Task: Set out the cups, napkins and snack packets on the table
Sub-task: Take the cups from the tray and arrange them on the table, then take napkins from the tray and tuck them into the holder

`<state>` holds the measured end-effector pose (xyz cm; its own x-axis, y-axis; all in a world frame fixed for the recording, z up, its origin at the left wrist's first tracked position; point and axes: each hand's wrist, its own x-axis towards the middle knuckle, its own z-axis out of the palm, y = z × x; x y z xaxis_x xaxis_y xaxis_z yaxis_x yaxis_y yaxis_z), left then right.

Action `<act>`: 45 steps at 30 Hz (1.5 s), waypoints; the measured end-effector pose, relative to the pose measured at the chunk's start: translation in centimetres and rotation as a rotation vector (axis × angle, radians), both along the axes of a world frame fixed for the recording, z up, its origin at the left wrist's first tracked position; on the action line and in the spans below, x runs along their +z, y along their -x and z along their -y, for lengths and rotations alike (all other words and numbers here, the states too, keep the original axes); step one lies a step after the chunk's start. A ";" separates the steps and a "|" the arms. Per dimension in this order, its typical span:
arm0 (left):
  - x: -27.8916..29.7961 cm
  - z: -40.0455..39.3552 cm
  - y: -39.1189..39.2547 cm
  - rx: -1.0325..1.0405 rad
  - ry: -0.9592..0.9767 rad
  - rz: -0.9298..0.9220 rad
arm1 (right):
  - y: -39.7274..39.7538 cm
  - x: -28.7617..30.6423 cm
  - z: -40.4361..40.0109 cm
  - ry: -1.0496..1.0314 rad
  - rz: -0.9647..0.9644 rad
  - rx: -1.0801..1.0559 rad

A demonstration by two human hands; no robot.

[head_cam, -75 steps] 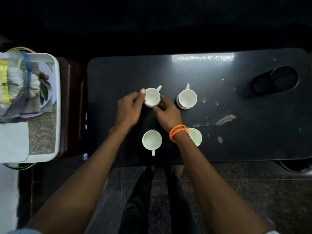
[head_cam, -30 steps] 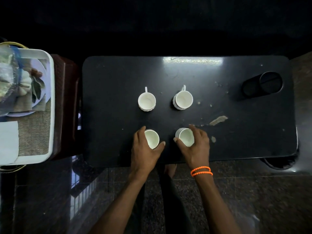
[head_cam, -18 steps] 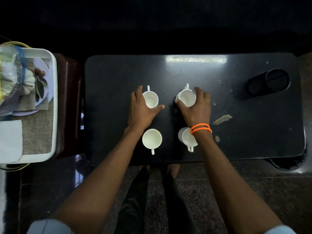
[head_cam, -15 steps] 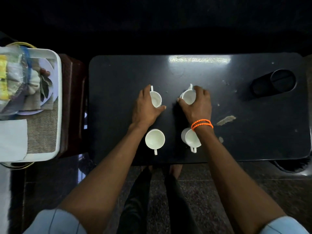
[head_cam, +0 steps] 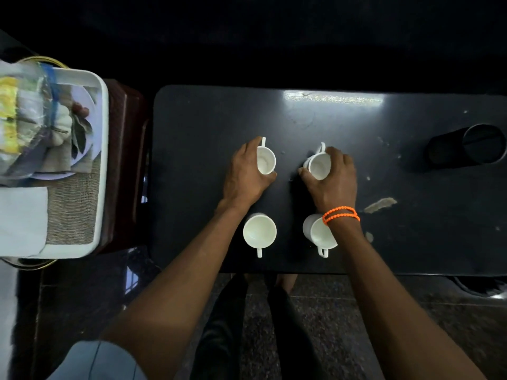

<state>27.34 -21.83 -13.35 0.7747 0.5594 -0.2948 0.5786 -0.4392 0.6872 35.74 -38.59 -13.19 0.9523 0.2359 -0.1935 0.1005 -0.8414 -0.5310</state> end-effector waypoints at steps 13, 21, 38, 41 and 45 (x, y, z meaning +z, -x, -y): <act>2.7 -5.1 5.7 0.179 0.101 0.117 | 2.3 4.9 -10.8 -0.142 0.331 0.279; 5.5 -14.5 14.5 0.565 -0.016 0.245 | 10.7 7.0 -24.1 -0.267 0.256 0.616; 6.4 -25.3 34.3 1.523 0.036 0.069 | 29.2 4.6 -40.3 -0.046 0.006 0.980; 6.1 -25.2 35.1 1.476 0.140 0.100 | 30.1 4.5 -40.9 -0.005 -0.006 0.962; 6.5 -24.1 34.8 1.480 0.098 0.105 | 30.5 4.4 -40.8 0.051 -0.068 0.955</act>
